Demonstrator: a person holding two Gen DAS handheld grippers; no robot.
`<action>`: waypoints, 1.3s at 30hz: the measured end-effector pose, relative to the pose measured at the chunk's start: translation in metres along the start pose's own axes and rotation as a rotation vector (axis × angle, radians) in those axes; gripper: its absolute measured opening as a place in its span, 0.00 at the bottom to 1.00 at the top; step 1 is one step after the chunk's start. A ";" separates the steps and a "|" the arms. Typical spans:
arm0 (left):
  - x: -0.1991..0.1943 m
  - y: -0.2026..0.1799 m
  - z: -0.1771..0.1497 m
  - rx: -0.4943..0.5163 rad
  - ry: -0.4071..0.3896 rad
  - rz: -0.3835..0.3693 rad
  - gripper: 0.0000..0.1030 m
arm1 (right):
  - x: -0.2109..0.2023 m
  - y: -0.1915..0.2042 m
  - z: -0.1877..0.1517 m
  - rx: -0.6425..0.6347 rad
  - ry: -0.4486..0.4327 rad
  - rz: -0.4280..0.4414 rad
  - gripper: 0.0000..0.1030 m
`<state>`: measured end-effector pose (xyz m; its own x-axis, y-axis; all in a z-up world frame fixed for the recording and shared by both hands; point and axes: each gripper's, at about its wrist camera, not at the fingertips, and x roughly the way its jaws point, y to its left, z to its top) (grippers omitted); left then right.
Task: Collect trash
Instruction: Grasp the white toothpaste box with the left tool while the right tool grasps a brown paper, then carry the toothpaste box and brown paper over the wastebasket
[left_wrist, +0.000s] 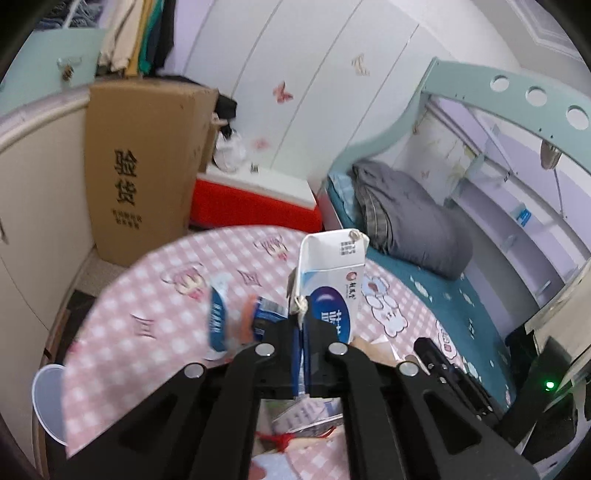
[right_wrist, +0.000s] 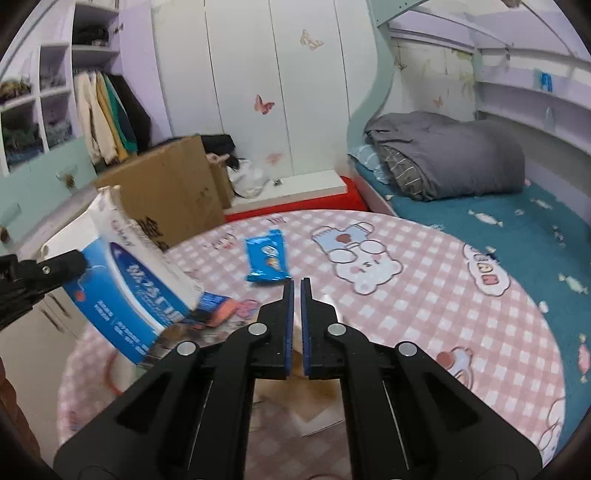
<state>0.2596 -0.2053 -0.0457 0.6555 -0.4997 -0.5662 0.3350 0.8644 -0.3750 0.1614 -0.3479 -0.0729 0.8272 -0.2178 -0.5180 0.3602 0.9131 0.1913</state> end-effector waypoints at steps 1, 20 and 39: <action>-0.008 0.003 0.001 -0.003 -0.015 0.004 0.01 | -0.004 0.002 0.001 -0.001 0.008 0.007 0.04; -0.104 0.109 -0.008 -0.086 -0.115 0.169 0.01 | 0.038 0.026 -0.009 -0.119 0.231 -0.079 0.05; -0.163 0.222 -0.018 -0.223 -0.174 0.284 0.01 | -0.059 0.238 0.003 -0.323 0.062 0.329 0.04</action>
<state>0.2152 0.0670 -0.0503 0.8124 -0.2091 -0.5443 -0.0183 0.9239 -0.3822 0.1998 -0.1193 0.0056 0.8441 0.1135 -0.5241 -0.0782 0.9929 0.0891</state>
